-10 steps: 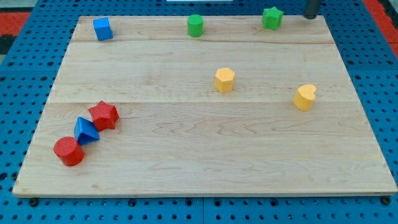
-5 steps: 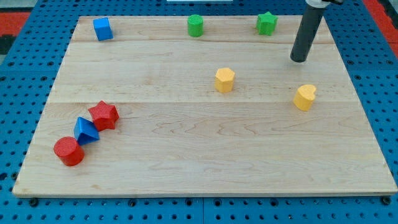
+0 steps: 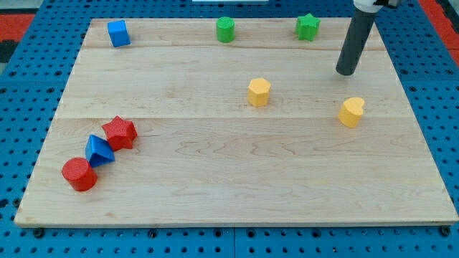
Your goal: Move the blue triangle towards the center left
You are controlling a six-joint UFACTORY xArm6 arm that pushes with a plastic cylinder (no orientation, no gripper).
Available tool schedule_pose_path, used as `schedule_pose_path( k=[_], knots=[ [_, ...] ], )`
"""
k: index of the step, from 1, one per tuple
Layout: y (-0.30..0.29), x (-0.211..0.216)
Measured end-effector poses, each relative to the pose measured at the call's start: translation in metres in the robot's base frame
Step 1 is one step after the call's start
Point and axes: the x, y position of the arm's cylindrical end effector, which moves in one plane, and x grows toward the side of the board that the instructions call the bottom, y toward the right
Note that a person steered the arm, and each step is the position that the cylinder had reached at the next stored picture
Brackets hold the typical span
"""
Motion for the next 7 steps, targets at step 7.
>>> schedule_pose_path(
  k=[7],
  knots=[
    [-0.422, 0.151]
  ],
)
